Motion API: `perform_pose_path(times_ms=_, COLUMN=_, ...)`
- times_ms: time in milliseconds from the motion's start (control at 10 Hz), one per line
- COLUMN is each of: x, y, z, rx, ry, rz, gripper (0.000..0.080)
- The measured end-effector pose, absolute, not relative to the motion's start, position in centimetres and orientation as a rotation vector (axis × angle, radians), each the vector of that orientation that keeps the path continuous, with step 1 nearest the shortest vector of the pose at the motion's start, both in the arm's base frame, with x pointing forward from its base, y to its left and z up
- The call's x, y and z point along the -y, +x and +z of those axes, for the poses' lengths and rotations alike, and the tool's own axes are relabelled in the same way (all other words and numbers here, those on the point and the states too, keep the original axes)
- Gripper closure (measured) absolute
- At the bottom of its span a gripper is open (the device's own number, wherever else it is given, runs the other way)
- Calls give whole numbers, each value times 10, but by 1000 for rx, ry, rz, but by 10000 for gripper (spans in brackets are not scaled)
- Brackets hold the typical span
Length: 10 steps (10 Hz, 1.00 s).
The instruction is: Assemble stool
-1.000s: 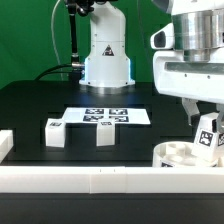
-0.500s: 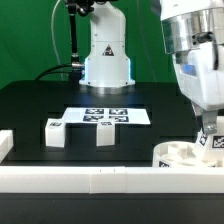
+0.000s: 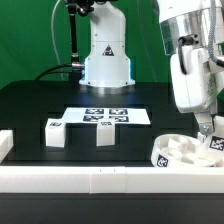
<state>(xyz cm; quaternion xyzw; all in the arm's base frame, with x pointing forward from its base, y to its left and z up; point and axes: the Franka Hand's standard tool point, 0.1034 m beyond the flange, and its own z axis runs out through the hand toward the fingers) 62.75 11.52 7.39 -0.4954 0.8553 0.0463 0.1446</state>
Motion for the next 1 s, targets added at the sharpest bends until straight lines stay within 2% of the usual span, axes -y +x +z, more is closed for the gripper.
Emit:
perform_pose_path(times_ms=200, x=-116, y=628, z=74, rx=-2511, ry=-1337, rz=153, gripper=458)
perform_pose_path(times_ms=300, x=-116, y=627, z=74, rx=-2508, ry=-1344, rz=152, gripper=387)
perform_pose_path(times_ms=400, x=-116, y=627, z=73, rx=-2500, ry=-1358, rz=150, gripper=220)
perform_pose_path(times_ms=500, x=-116, y=627, z=73, rx=-2496, ry=-1365, rz=149, gripper=172)
perform_pose_path(times_ms=700, x=-114, y=626, z=82, rx=-2383, ry=-1546, rz=129, gripper=154)
perform_pose_path(times_ms=1000, x=-104, y=633, z=113, rx=-2189, ry=-1757, rz=80, gripper=150)
